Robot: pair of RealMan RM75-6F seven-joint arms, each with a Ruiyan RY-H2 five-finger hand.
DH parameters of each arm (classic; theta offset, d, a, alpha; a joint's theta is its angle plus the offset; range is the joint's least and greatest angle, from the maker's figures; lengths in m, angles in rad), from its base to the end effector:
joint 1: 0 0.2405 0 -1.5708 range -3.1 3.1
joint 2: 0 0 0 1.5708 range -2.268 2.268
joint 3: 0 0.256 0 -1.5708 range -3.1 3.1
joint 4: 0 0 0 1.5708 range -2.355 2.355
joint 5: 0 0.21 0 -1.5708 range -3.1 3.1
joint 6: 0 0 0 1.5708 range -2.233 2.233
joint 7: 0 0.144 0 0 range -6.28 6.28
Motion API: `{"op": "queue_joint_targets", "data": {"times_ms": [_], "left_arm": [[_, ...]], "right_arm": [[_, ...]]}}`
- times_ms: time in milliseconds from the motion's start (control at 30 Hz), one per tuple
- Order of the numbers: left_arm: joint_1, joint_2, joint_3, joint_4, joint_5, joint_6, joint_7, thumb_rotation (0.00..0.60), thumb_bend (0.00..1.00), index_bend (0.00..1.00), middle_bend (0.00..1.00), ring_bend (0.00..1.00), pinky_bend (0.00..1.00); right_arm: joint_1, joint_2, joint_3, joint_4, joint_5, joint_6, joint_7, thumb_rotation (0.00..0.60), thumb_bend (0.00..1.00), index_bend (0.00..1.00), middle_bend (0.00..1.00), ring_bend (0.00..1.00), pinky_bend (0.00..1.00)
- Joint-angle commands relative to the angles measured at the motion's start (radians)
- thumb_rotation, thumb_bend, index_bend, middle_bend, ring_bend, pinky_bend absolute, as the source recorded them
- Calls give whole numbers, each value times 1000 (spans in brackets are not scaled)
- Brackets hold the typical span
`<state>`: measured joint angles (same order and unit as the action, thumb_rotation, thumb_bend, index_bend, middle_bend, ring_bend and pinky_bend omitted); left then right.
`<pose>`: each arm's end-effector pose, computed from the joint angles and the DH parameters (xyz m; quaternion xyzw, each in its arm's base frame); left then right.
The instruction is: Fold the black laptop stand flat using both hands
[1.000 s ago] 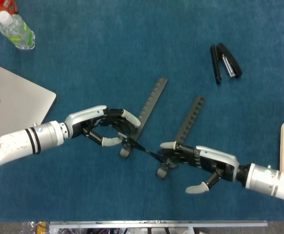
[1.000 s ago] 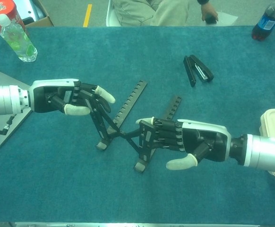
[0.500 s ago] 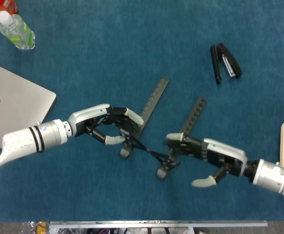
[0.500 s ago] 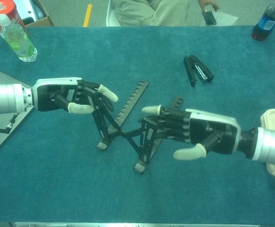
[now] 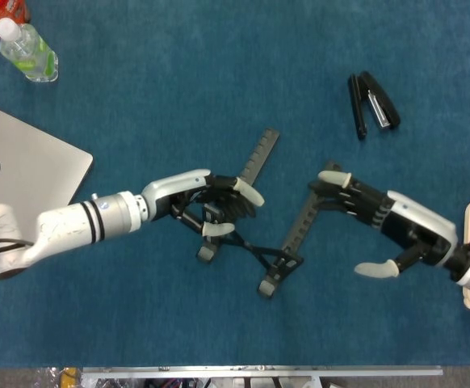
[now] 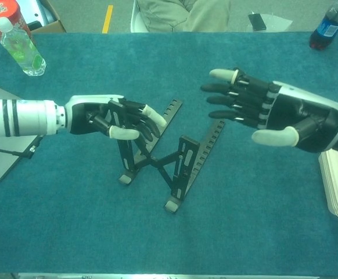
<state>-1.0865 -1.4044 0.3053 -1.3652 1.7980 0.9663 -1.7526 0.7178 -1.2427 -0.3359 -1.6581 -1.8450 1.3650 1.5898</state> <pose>-0.1370 0.3089 -0.0196 0.5670 0.7630 0.2936 0.1005 -0.1720 -0.2174 0.0515 -0.4262 0.7690 -0.4482 0.1614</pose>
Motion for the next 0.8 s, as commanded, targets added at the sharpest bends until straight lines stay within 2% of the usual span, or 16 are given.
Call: {"op": "queue_joint_targets", "data": {"times_ms": [33,367,800], "left_arm": [[-13,-1,-19,-3,-14,-14,18,553,334,246,307,264,271],[-38,3,-67,-25,-69,-64,61,554,334,247,307,264,271],[-48,-45,-139,-3,-138,-121,102,552,334,247,304,259,271]], "right_arm": [[-6,5,1,4,-7,6,11,600,156,0,70,1,74],[-20,14,11,18,-32,32,29,600,155,0,70,1,74],[-38,25,15,23,-56,59,32,600,155,0,70,1,74]]}}
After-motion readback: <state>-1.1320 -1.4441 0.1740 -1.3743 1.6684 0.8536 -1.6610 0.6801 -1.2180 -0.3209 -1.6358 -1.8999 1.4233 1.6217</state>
